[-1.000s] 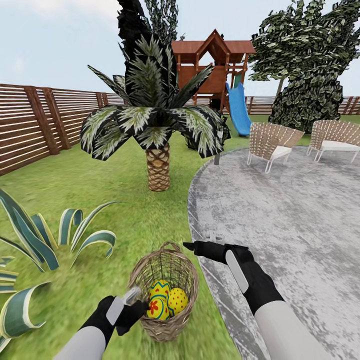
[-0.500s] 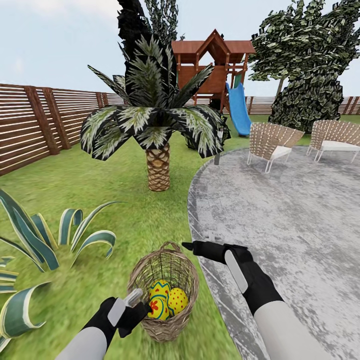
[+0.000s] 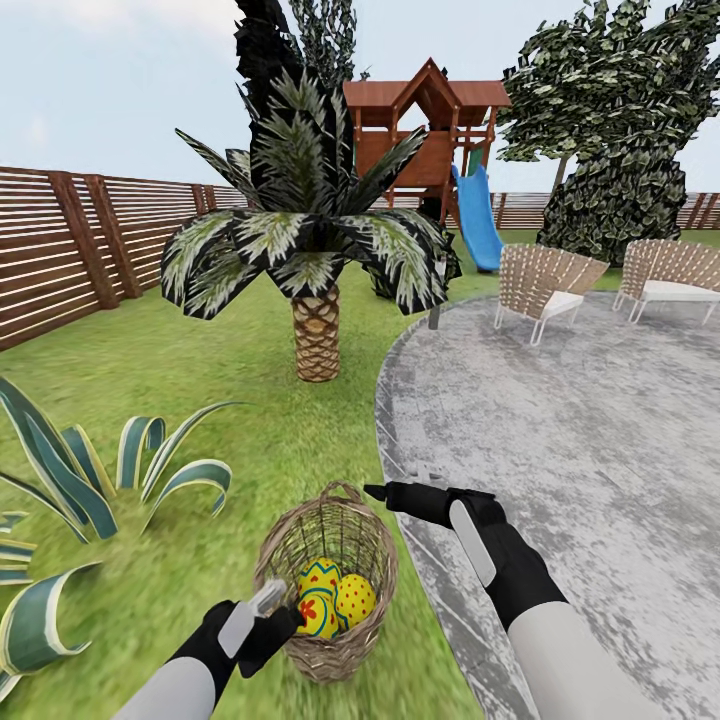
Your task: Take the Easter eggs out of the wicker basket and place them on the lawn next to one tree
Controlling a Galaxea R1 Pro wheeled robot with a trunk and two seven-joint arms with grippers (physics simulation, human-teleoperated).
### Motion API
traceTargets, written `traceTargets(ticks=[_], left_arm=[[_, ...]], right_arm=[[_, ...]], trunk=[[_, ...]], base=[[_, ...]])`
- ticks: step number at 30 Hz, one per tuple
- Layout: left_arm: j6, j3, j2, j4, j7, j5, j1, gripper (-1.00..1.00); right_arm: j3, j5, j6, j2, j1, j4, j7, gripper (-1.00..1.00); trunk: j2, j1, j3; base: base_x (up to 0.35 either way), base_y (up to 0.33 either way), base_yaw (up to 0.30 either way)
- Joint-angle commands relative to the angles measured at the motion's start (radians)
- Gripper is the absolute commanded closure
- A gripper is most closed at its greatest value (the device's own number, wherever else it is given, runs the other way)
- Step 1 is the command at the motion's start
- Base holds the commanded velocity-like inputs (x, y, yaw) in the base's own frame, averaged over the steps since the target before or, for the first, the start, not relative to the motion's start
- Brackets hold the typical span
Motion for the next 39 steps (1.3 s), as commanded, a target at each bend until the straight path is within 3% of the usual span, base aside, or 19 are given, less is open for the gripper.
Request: traceTargets(ticks=[1,14,15,39], left_arm=[[0.005,0.003,-0.001,-0.002,0.005,0.005,0.0,-1.0],[0.007,0.003,-0.003,0.003,0.005,0.006,0.0,-1.0],[0.006,0.003,-0.004,0.003,0.005,0.006,0.0,1.0],[0.009,0.003,-0.009,0.003,-0.002,0.006,0.0,1.0]], right_arm=[[-0.001,-0.001,0.005,0.0,-0.001,-0.001,0.001,-1.0],[-0.002,-0.001,0.005,0.0,-0.001,0.001,0.001,-1.0],[-0.002,-0.001,0.005,-0.001,-0.001,0.001,0.001,-1.0],[-0.001,-0.001,0.005,0.0,-0.001,0.002,0.001,-1.0]], trunk=[[0.0,0.0,-0.001],[0.0,0.0,-0.001],[0.0,0.0,-0.001],[0.0,0.0,-0.001]], base=[[0.0,0.0,0.0],[0.0,0.0,0.0],[0.0,0.0,0.0],[0.0,0.0,0.0]])
